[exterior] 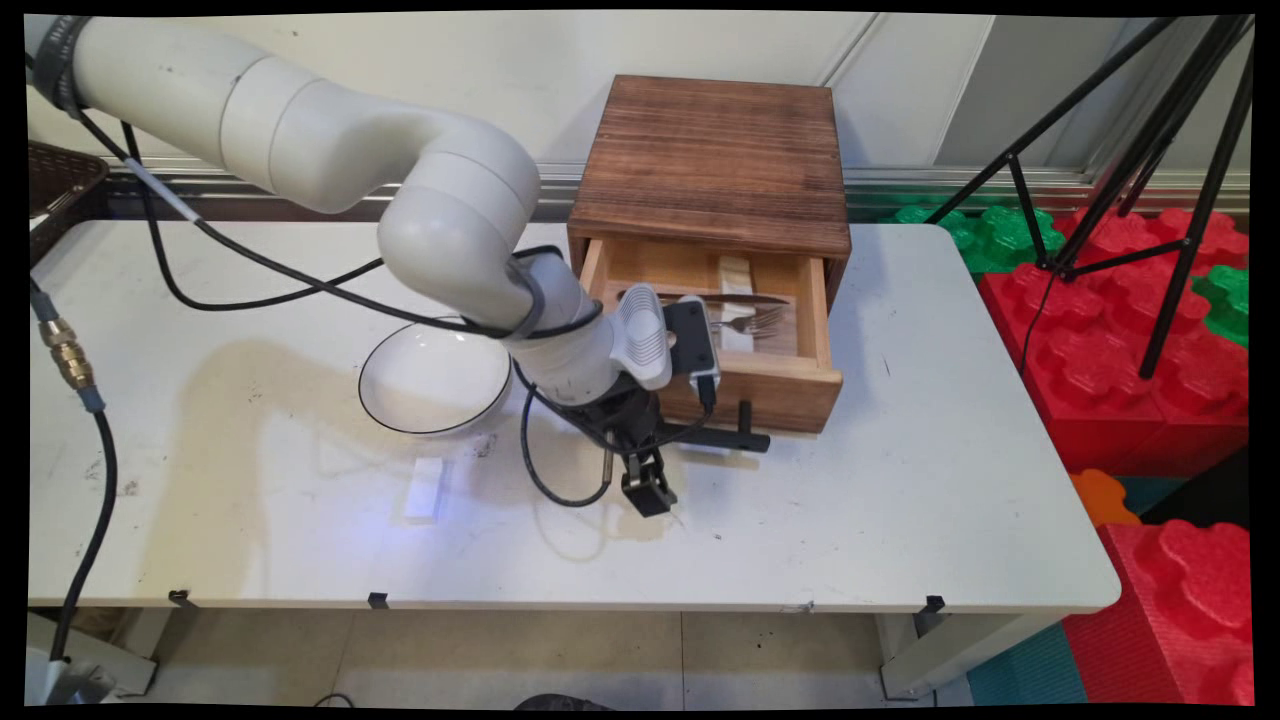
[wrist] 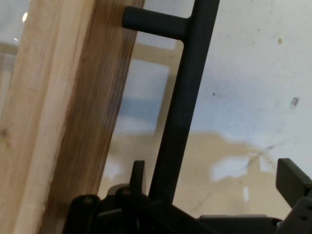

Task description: Open the drawer

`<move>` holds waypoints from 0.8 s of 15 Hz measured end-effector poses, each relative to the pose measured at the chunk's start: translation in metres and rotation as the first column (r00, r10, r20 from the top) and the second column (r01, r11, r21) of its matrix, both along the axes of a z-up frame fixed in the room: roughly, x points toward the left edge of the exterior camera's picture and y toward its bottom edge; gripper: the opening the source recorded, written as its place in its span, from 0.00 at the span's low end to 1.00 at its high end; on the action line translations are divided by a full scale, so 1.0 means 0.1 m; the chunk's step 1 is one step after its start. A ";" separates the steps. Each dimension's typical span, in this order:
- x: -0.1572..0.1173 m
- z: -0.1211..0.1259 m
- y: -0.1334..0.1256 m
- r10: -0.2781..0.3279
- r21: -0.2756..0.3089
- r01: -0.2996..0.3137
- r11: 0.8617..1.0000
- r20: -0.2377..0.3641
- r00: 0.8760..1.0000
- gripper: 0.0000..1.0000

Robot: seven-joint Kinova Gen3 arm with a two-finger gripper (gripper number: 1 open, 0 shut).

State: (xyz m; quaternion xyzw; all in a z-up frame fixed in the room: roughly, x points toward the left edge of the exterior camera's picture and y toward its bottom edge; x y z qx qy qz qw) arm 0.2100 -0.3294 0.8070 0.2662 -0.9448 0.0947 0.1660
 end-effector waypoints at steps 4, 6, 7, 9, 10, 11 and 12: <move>-0.04 0.01 0.17 0.008 0.014 -0.008 1.000 0.009 1.000 1.00; -0.05 0.01 0.24 0.009 0.019 -0.009 1.000 0.013 1.000 1.00; -0.06 0.01 0.27 0.010 0.021 -0.010 1.000 0.014 1.000 1.00; -0.08 0.02 0.33 0.009 0.024 -0.009 1.000 0.016 1.000 1.00; -0.09 0.03 0.36 0.007 0.023 -0.008 1.000 0.016 1.000 1.00; -0.10 0.03 0.39 0.006 0.022 -0.006 1.000 0.015 1.000 1.00; -0.11 0.04 0.42 0.004 0.019 -0.004 1.000 0.015 1.000 1.00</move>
